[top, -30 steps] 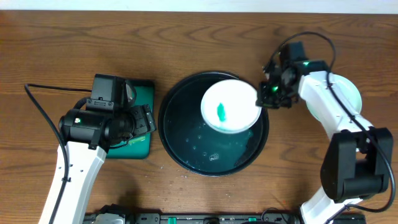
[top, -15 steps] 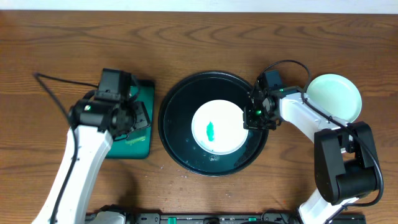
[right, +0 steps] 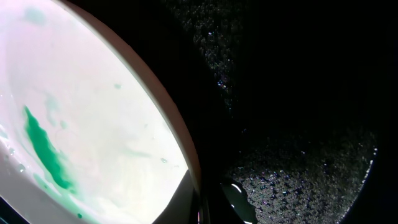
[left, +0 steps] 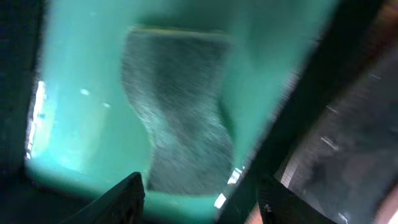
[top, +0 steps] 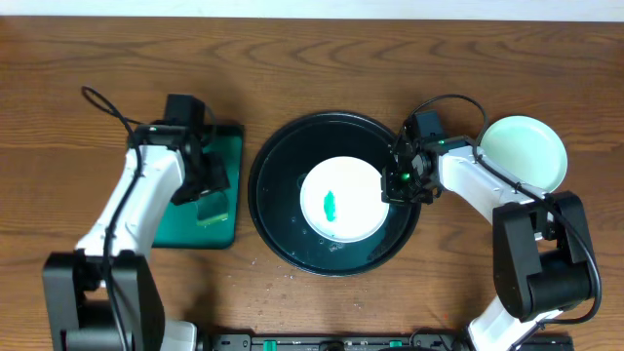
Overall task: Clean dirty plates on tray and stack at the side
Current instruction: 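Lower the left gripper into the water tray and grasp the sponge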
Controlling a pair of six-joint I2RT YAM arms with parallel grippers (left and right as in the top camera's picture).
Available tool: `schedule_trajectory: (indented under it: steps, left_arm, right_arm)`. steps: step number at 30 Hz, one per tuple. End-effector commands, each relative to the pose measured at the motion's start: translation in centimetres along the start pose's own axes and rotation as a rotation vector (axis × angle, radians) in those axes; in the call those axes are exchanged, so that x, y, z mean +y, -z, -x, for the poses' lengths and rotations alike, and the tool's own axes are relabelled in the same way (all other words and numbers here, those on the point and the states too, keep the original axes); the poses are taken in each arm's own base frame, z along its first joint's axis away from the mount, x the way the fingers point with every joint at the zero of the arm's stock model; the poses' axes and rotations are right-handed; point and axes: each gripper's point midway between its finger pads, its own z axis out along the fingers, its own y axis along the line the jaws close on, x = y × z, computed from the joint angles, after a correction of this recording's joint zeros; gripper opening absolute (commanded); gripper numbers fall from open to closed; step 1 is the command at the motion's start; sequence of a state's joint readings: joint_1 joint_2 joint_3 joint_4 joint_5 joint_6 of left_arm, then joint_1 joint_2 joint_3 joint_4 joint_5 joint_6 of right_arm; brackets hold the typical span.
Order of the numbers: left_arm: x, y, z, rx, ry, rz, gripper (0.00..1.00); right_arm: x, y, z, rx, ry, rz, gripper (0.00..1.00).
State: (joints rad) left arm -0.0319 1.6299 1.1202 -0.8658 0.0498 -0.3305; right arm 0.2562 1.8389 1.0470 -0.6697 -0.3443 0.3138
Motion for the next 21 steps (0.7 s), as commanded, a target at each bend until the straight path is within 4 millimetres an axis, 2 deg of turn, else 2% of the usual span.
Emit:
schedule_trajectory:
  steps: [1,7,11,12,14,18,21]
  left_arm:
    - [0.9,-1.4,-0.1,0.040,0.014,0.002,0.55]
    - [0.8,-4.1,-0.6,0.118,0.015,0.004,0.48]
    - [0.9,-6.0,-1.1,0.168,0.016,0.019,0.39]
    - [0.9,-6.5,-1.1,0.177,0.017,0.022,0.34]
    - [0.9,-7.1,-1.2,0.188,0.017,0.026,0.08]
    - [0.7,-6.9,-0.7,0.165,0.018,0.018,0.07]
    - [0.5,-5.8,-0.1,0.125,0.017,0.002,0.07]
  right_arm:
    - [-0.2,-0.5,-0.6,0.019,-0.003,-0.001,0.01]
    - [-0.2,-0.5,-0.6,0.020,-0.004,-0.001,0.01]
    - [-0.3,-0.5,-0.8,0.028,-0.007,-0.004,0.01]
    - [-0.3,-0.5,-0.9,0.030,-0.008,-0.005,0.01]
    - [-0.3,-0.5,-1.0,0.035,-0.010,-0.006,0.01]
    - [-0.4,-0.5,-1.2,0.042,-0.012,-0.009,0.01]
    - [-0.4,-0.5,-1.3,0.046,-0.014,-0.010,0.01]
